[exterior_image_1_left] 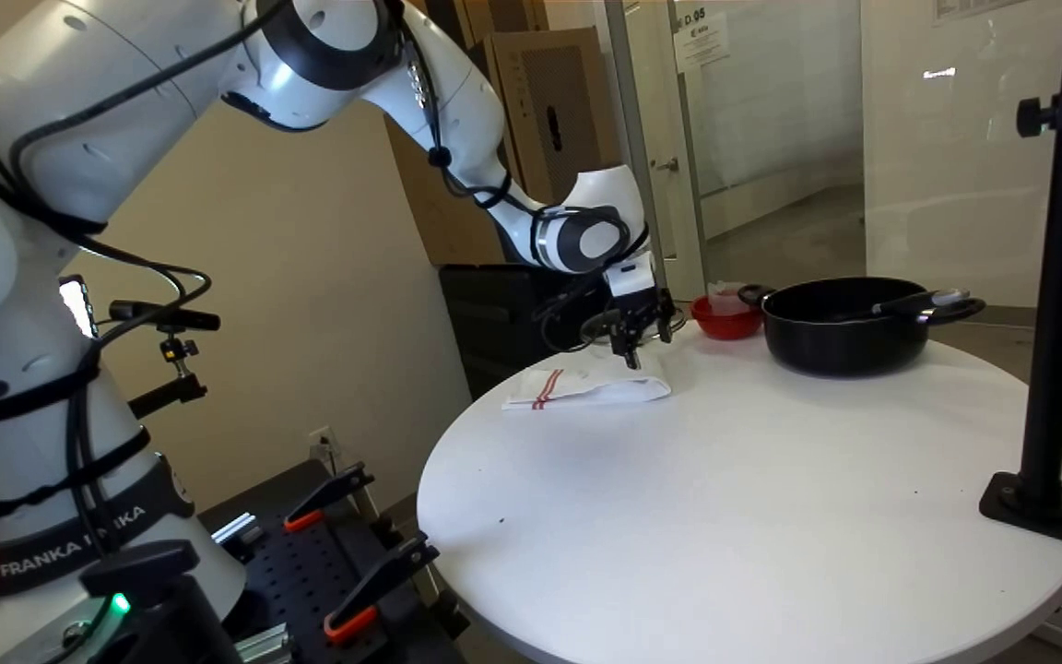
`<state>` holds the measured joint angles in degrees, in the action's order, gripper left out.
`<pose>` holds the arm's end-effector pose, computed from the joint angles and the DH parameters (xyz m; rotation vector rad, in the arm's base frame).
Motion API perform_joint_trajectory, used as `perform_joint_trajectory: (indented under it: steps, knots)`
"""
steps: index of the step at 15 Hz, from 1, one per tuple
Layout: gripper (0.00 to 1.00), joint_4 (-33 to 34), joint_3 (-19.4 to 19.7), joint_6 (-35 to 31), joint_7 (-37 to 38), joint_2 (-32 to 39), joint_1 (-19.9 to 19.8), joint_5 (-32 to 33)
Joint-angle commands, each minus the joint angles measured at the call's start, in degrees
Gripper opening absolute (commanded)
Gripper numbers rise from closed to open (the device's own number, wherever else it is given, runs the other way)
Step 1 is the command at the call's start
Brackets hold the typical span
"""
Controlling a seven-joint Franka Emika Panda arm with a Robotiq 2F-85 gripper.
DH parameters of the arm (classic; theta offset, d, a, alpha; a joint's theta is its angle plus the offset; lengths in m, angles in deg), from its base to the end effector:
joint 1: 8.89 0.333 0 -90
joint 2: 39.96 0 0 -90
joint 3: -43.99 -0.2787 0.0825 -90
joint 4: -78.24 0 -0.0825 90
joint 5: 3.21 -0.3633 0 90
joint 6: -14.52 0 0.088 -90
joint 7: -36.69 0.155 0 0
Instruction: Fold the towel
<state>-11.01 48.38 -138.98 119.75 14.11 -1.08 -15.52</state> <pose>0.6705 0.0418 0.0521 -2.1385 2.0662 -0.1435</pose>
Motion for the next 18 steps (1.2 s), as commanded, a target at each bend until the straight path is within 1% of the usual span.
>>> perform_joint_trajectory:
  steps: [1, 3, 5, 9, 10, 11, 12, 13, 14, 15, 16, 17, 18]
  knots:
    - [1.00, 0.68, -0.97, 4.97, -8.08, -0.02, -0.70, 2.92]
    - [0.98, 1.32, -0.35, 6.84, -12.37, 0.41, -0.43, 4.47]
    - [1.00, 1.89, 0.41, 7.96, -16.84, 0.91, -0.36, 6.21]
    - [1.00, 4.19, 0.95, 13.16, -27.18, 2.05, -1.79, 8.89]
    - [0.77, 4.73, 0.83, 14.23, -30.24, 2.30, -2.38, 9.23]
    - [0.96, 5.11, 0.86, 14.67, -33.32, 2.52, -2.76, 9.66]
    - [0.96, 5.47, 0.83, 13.99, -36.41, 2.81, -3.14, 9.98]
    - [1.00, 5.76, 0.85, 12.83, -39.35, 3.11, -3.40, 10.19]
    - [0.99, 5.43, 1.95, 9.30, -39.68, 3.47, -2.55, 10.24]
    - [1.00, 5.04, 3.83, 5.74, -38.15, 3.83, -1.04, 10.45]
    - [1.00, 3.80, 4.79, 1.38, -36.02, 3.60, -0.29, 9.46]
    - [1.00, 2.23, 6.75, -0.67, -31.48, 2.90, 1.01, 8.10]
    - [1.00, 1.05, 7.62, -2.44, -29.14, 2.72, 1.47, 7.06]
